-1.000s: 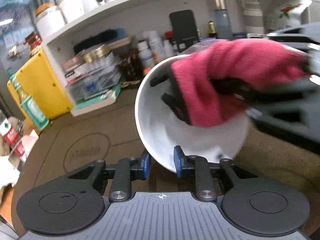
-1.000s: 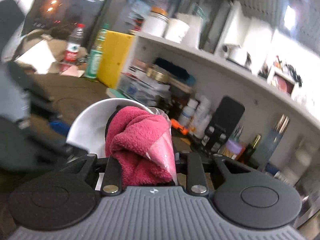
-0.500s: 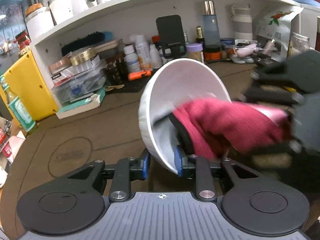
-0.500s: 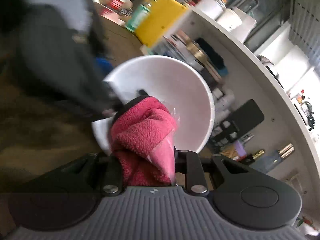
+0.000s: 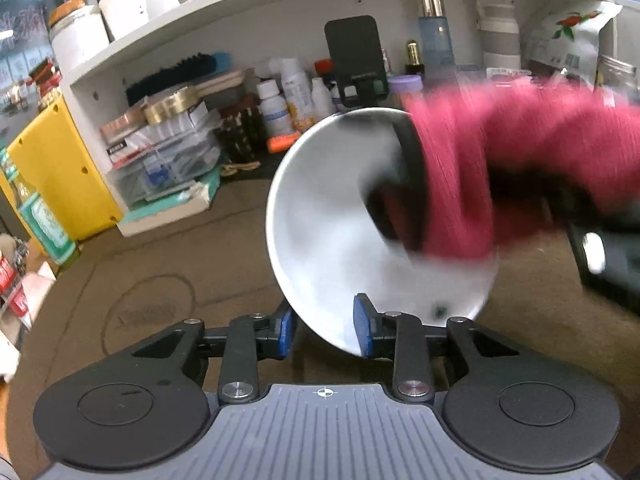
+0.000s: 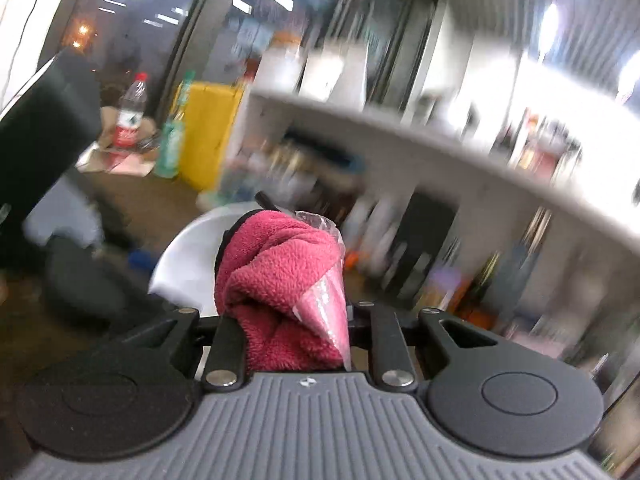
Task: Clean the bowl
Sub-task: 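Hold the bowl with the left gripper while the right gripper wipes the bowl's bottom, then turn the bowl with the left gripper while the right gripper keeps wiping inside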
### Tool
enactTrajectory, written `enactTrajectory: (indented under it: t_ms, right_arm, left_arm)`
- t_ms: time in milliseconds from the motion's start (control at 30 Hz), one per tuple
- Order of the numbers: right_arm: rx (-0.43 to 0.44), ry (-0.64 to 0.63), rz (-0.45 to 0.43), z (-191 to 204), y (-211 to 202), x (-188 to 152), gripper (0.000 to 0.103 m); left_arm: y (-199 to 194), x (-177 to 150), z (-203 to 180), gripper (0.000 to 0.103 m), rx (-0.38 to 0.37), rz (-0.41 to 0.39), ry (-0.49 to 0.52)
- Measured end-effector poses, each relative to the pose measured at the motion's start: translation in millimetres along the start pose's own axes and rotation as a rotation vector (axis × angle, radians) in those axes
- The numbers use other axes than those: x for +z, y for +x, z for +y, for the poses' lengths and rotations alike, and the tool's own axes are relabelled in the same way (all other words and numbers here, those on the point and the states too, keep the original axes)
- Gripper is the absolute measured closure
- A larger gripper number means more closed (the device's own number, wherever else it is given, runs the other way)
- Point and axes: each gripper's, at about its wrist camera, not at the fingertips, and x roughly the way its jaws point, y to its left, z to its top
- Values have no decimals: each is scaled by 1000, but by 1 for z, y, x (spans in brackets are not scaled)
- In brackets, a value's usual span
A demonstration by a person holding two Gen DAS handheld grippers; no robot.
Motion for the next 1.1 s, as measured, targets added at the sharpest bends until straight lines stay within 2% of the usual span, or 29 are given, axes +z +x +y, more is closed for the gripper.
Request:
enactTrajectory:
  t_ms: [67,133,233,267,300,333,433,533,633,833,900,933,1067,1100]
  right_arm:
    - [-9,-83,63,8,11,-12,80]
    - [-24,-118,83,13,15,-16,79]
    - [-27,-101,97,12,18,-16,77]
    - [-30,-91,97,11,18,-16,73]
    - [-33,-81,98,9,17,-16,68]
    - [-35,-70,99,8,17,-17,67]
    - [-44,-40,101,4,16,-18,69]
    - [-52,-49,89,0,19,-17,74]
    - [-87,-139,47,9,24,-14,80]
    - [-180,-272,-40,28,29,-13,83]
    - [-163,-222,-77,26,24,-4,83]
    - [-131,-163,-129,23,14,6,83]
    - [-29,-71,-160,20,-12,21,83]
    - [-10,-68,-140,19,-16,20,83]
  left_arm:
    - [-3,11,1,66,-9,-17,15]
    - [-3,21,-6,67,28,-32,70]
    - [2,30,-12,77,13,-42,114]
    - [4,30,-13,87,2,-38,122]
    - [6,30,-14,87,-6,-31,131]
    - [10,25,-19,87,19,-20,163]
    - [7,8,-21,80,6,6,159]
    - [-3,-8,-24,69,-20,11,114]
    - [-10,-17,-24,64,-38,10,54]
    - [-20,-25,-28,59,-64,3,-22]
    - [-17,-25,-26,59,-63,0,-32]
    - [-15,-24,-25,59,-64,7,-43]
    - [-8,-20,-19,60,-56,16,-52]
    - [-8,-20,-19,60,-50,18,-46]
